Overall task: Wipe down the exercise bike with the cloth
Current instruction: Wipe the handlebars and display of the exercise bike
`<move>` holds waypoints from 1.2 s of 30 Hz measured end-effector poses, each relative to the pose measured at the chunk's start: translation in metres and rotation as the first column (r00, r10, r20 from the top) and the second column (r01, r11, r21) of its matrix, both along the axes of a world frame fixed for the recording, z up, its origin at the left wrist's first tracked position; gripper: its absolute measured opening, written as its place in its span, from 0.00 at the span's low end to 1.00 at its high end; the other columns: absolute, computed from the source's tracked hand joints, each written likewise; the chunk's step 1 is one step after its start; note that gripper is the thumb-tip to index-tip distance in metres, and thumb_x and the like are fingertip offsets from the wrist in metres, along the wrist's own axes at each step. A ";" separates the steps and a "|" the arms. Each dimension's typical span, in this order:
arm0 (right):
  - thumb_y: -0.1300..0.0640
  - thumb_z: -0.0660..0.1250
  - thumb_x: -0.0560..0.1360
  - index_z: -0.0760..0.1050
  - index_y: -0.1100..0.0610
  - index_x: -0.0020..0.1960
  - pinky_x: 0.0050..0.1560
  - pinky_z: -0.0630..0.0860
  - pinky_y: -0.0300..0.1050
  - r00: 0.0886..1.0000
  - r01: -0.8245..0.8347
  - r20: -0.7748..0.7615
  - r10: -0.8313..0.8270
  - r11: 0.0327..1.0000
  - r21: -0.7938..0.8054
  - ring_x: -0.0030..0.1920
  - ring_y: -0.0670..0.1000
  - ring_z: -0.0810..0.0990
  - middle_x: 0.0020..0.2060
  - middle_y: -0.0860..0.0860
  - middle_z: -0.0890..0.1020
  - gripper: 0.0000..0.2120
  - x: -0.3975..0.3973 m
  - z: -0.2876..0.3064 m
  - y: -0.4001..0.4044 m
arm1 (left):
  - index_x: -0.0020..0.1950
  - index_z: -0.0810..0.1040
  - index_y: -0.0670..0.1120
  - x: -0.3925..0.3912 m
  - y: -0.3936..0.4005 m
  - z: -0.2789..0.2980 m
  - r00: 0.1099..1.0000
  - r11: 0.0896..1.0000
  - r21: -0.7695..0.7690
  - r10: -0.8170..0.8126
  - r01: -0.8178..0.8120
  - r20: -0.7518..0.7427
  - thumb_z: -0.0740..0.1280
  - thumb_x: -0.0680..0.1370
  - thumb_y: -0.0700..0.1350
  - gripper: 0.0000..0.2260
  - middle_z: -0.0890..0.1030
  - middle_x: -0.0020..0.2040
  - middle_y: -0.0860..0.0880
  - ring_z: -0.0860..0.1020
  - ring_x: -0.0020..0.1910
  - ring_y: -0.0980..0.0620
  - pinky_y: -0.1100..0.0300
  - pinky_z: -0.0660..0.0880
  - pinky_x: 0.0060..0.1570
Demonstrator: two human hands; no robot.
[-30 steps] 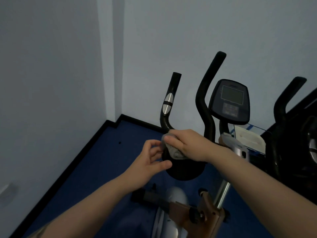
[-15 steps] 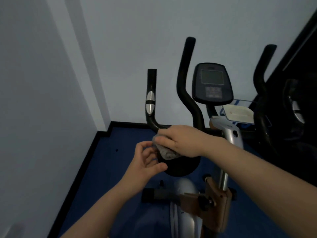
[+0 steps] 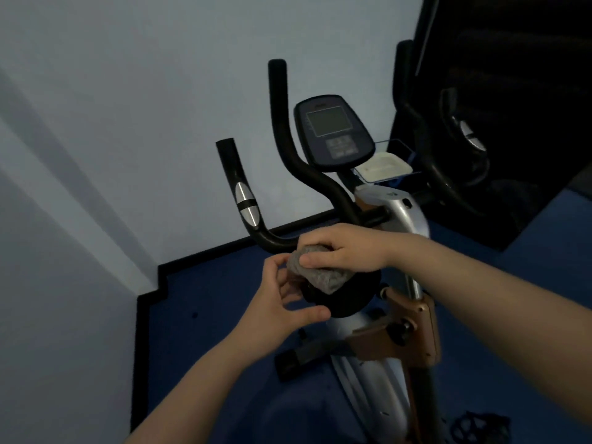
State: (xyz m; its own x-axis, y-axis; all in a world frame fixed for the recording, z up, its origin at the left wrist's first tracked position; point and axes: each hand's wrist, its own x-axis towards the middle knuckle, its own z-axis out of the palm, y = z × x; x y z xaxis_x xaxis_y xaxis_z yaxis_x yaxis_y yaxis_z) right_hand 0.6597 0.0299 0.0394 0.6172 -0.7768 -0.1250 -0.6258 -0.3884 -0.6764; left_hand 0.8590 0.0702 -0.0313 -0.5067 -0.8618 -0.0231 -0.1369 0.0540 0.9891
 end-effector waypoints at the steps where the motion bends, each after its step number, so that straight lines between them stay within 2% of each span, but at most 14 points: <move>1: 0.46 0.62 0.81 0.76 0.54 0.52 0.49 0.75 0.44 0.998 0.059 0.037 -0.060 0.998 0.019 0.45 0.44 0.79 0.44 0.49 0.80 0.12 -0.003 -0.001 0.003 | 0.67 0.63 0.57 0.002 -0.003 0.001 1.000 1.000 -0.007 -0.021 0.021 0.001 0.79 0.64 0.53 0.38 0.79 0.60 0.55 0.78 0.61 0.54 0.56 0.74 0.63; 5: 0.47 0.60 0.81 0.76 0.52 0.59 0.55 0.76 0.46 0.969 0.227 0.094 -0.229 0.973 0.033 0.51 0.44 0.79 0.50 0.47 0.80 0.12 -0.007 -0.004 0.019 | 0.69 0.62 0.60 0.007 -0.009 0.002 0.997 0.997 -0.006 -0.076 0.076 -0.018 0.80 0.67 0.53 0.37 0.78 0.60 0.51 0.79 0.60 0.54 0.57 0.74 0.62; 8: 0.51 0.61 0.81 0.76 0.54 0.62 0.56 0.76 0.42 0.901 0.396 0.212 -0.379 0.918 -0.041 0.54 0.42 0.79 0.53 0.46 0.81 0.13 -0.011 -0.012 0.036 | 0.70 0.63 0.59 0.005 -0.012 0.008 0.992 0.994 0.011 -0.104 0.105 -0.077 0.75 0.70 0.51 0.32 0.78 0.63 0.53 0.78 0.62 0.58 0.66 0.74 0.58; 11: 0.55 0.62 0.81 0.78 0.56 0.58 0.53 0.77 0.42 0.750 0.606 0.389 -0.536 0.791 -0.079 0.52 0.45 0.80 0.49 0.49 0.82 0.09 -0.017 -0.018 0.055 | 0.70 0.67 0.56 -0.003 -0.016 0.016 0.986 0.993 0.030 -0.112 0.117 -0.126 0.69 0.74 0.51 0.25 0.80 0.60 0.59 0.78 0.59 0.63 0.72 0.74 0.52; 13: 0.55 0.63 0.81 0.79 0.57 0.53 0.47 0.75 0.35 0.608 0.736 0.495 -0.621 0.675 -0.058 0.47 0.45 0.80 0.44 0.50 0.82 0.08 -0.020 -0.019 0.067 | 0.68 0.70 0.55 -0.012 -0.018 0.020 0.986 0.992 -0.011 -0.127 0.126 -0.106 0.65 0.76 0.53 0.21 0.79 0.57 0.65 0.77 0.58 0.67 0.75 0.73 0.50; 16: 0.51 0.64 0.80 0.79 0.52 0.46 0.39 0.71 0.36 0.474 0.859 0.504 -0.722 0.505 -0.085 0.41 0.46 0.79 0.38 0.49 0.80 0.08 -0.024 -0.017 0.083 | 0.65 0.75 0.59 -0.027 -0.022 0.024 0.990 0.994 -0.038 -0.107 0.104 -0.091 0.61 0.77 0.58 0.17 0.80 0.57 0.65 0.77 0.57 0.66 0.73 0.74 0.49; 19: 0.48 0.65 0.79 0.77 0.51 0.42 0.40 0.71 0.45 0.393 0.910 0.524 -0.756 0.403 -0.101 0.39 0.48 0.78 0.36 0.51 0.79 0.10 -0.022 -0.011 0.093 | 0.61 0.77 0.59 -0.040 -0.024 0.021 0.992 0.997 -0.059 -0.065 0.059 -0.106 0.59 0.80 0.59 0.14 0.80 0.57 0.62 0.78 0.58 0.63 0.65 0.75 0.54; 22: 0.46 0.65 0.77 0.77 0.52 0.43 0.39 0.74 0.48 0.354 0.935 0.490 -0.797 0.301 -0.186 0.38 0.46 0.78 0.36 0.48 0.79 0.10 -0.021 -0.002 0.099 | 0.59 0.79 0.57 -0.045 -0.023 0.018 0.992 0.997 -0.074 -0.019 0.010 -0.125 0.57 0.82 0.56 0.13 0.82 0.54 0.59 0.80 0.55 0.60 0.57 0.76 0.54; 24: 0.46 0.65 0.76 0.76 0.51 0.42 0.39 0.75 0.49 0.346 0.935 0.422 -0.838 0.270 -0.231 0.38 0.45 0.77 0.36 0.47 0.79 0.10 -0.019 0.000 0.100 | 0.58 0.79 0.57 -0.046 -0.021 0.017 0.992 0.995 -0.102 -0.005 -0.007 -0.124 0.56 0.82 0.57 0.14 0.82 0.53 0.60 0.80 0.54 0.61 0.62 0.76 0.52; 26: 0.46 0.65 0.75 0.75 0.50 0.44 0.40 0.75 0.48 0.365 0.927 0.344 -0.865 0.305 -0.218 0.37 0.44 0.77 0.36 0.47 0.79 0.09 -0.006 -0.009 0.097 | 0.59 0.79 0.56 -0.045 -0.020 0.017 0.992 0.992 -0.128 -0.013 -0.003 -0.127 0.55 0.83 0.56 0.14 0.81 0.53 0.61 0.79 0.54 0.63 0.68 0.75 0.50; 28: 0.45 0.63 0.77 0.73 0.49 0.51 0.43 0.75 0.45 0.413 0.909 0.313 -0.855 0.369 -0.193 0.43 0.45 0.77 0.42 0.45 0.78 0.08 0.016 -0.026 0.091 | 0.59 0.78 0.55 -0.045 -0.020 0.018 0.990 0.990 -0.139 -0.023 0.004 -0.138 0.53 0.81 0.56 0.16 0.81 0.53 0.63 0.78 0.53 0.65 0.73 0.73 0.48; 30: 0.43 0.62 0.77 0.71 0.48 0.58 0.50 0.73 0.43 0.420 0.907 0.360 -0.833 0.369 -0.205 0.51 0.44 0.75 0.50 0.44 0.76 0.13 0.030 -0.041 0.086 | 0.60 0.77 0.54 -0.046 -0.020 0.019 0.989 0.989 -0.147 -0.033 0.011 -0.146 0.53 0.81 0.56 0.17 0.80 0.52 0.65 0.78 0.53 0.67 0.75 0.72 0.47; 32: 0.43 0.63 0.78 0.70 0.48 0.60 0.51 0.75 0.43 0.327 0.940 0.481 -0.813 0.331 -0.081 0.52 0.43 0.76 0.52 0.44 0.77 0.14 0.033 -0.048 0.086 | 0.60 0.77 0.54 -0.046 -0.022 0.019 0.987 0.991 -0.135 -0.041 0.020 -0.154 0.53 0.83 0.51 0.15 0.80 0.53 0.64 0.78 0.54 0.65 0.74 0.72 0.48; 36: 0.42 0.61 0.79 0.69 0.41 0.57 0.48 0.78 0.38 0.085 0.970 0.664 -0.743 0.213 0.115 0.51 0.40 0.80 0.50 0.42 0.80 0.09 0.056 -0.077 0.096 | 0.59 0.79 0.56 -0.041 -0.024 0.015 0.982 0.996 -0.059 -0.078 0.069 -0.170 0.54 0.85 0.44 0.15 0.82 0.55 0.56 0.80 0.55 0.58 0.69 0.75 0.48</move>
State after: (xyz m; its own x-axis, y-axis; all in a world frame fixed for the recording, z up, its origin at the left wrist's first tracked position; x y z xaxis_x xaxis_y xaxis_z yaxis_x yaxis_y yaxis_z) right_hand 0.7153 0.1258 -0.0376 -0.6730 -0.7037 0.2277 -0.2761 -0.0466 -0.9600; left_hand 0.8181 0.0465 -0.0166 -0.5615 -0.8195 0.1144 0.0418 0.1100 0.9931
